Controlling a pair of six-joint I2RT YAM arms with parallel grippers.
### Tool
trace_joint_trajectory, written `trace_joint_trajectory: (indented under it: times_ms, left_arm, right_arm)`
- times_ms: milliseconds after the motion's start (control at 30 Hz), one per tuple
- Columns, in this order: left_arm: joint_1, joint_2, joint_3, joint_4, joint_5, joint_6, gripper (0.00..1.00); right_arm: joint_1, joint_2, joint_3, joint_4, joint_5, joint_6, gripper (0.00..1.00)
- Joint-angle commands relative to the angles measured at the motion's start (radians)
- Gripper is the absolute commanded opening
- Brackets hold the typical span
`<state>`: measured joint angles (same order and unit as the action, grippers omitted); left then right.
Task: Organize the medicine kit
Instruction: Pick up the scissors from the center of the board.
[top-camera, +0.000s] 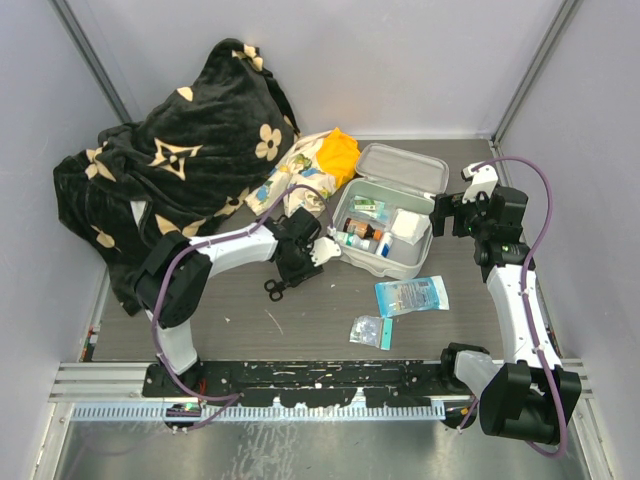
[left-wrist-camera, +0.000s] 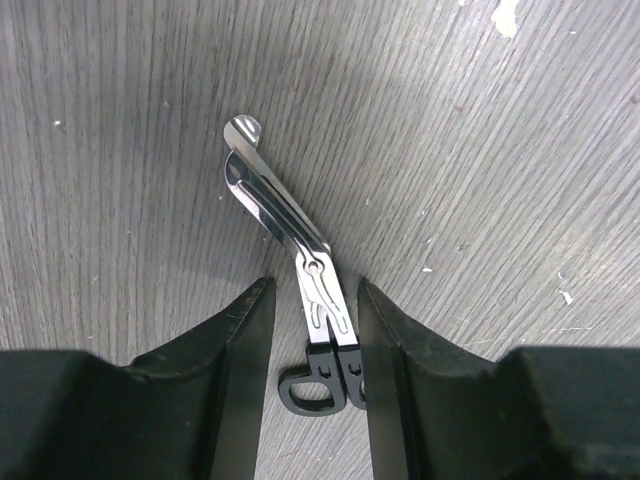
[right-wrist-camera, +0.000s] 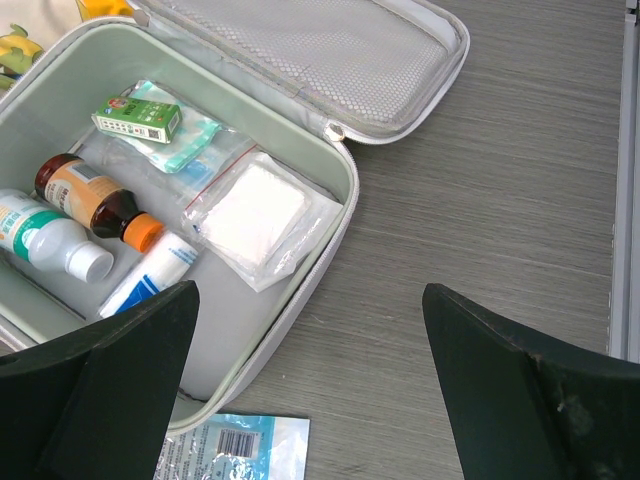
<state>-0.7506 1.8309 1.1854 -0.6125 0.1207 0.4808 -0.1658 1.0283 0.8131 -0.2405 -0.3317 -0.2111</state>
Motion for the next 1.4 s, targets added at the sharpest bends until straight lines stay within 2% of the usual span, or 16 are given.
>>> trace_joint_trajectory:
  times_ms: [0, 200, 533, 833, 1167, 1267, 1367]
  left_arm:
    - [-0.009, 0.040, 0.018, 0.010, 0.008, 0.003, 0.38]
    - [-0.010, 0.032, -0.001, -0.016, 0.002, 0.004, 0.28]
    - [-0.009, -0.073, -0.073, 0.083, -0.015, 0.015, 0.15]
    - [-0.008, -0.187, -0.120, 0.157, -0.017, 0.071, 0.11]
    - [-0.008, -0.305, -0.176, 0.235, -0.007, 0.094, 0.10]
    - [-0.009, -0.332, -0.172, 0.240, -0.002, 0.094, 0.10]
    - [-0.008, -0.353, -0.160, 0.236, 0.000, 0.099, 0.11]
  right_arm:
    - [-0.003, -0.012, 0.009, 0.026, -0.007, -0.010, 1.00]
    - [-0.003, -0.010, 0.008, 0.026, -0.010, -0.010, 1.00]
    - [-0.003, -0.030, -0.003, 0.047, -0.015, 0.010, 1.00]
    - [-0.003, -0.058, -0.044, 0.134, -0.247, 0.150, 0.98]
    - [0.024, -0.001, -0.070, 0.351, -0.513, 0.391, 0.91]
    - [0.071, 0.065, -0.069, 0.427, -0.541, 0.470, 0.87]
    - [0.165, 0.122, -0.048, 0.447, -0.534, 0.471, 0.84]
